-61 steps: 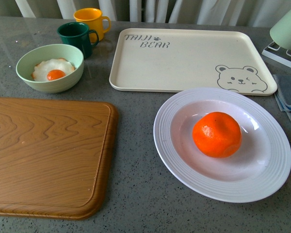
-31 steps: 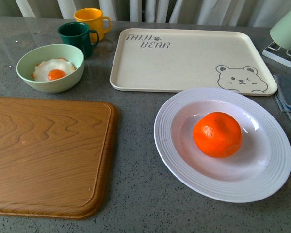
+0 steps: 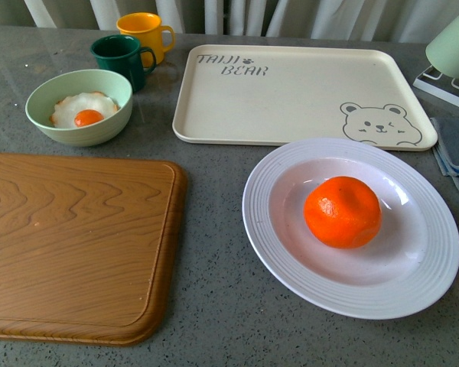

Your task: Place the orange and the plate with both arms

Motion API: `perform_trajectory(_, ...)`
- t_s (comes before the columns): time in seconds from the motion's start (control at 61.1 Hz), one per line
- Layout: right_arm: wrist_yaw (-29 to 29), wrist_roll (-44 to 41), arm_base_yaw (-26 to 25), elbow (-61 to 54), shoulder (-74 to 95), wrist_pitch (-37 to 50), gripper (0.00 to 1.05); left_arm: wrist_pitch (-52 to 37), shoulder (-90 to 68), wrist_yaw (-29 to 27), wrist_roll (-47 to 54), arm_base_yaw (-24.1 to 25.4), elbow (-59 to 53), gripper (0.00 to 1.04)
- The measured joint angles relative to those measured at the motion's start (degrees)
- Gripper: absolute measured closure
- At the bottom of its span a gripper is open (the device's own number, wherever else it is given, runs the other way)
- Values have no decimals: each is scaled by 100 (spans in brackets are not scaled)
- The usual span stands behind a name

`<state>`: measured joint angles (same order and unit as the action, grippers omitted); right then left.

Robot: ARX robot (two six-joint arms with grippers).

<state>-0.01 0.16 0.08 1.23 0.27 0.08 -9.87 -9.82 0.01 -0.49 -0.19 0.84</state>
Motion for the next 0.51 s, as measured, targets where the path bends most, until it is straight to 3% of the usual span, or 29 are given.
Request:
perform_trajectory(0.082, 0, 0, 0, 0, 0, 0, 9, 861, 673, -2, 4, 0, 2, 103)
perform_trajectory(0.409, 0, 0, 0, 0, 0, 0, 9, 988, 892, 0, 4, 4, 2, 103)
perform_trajectory(0.507, 0, 0, 0, 0, 0, 0, 9, 988, 892, 0, 4, 4, 2, 89)
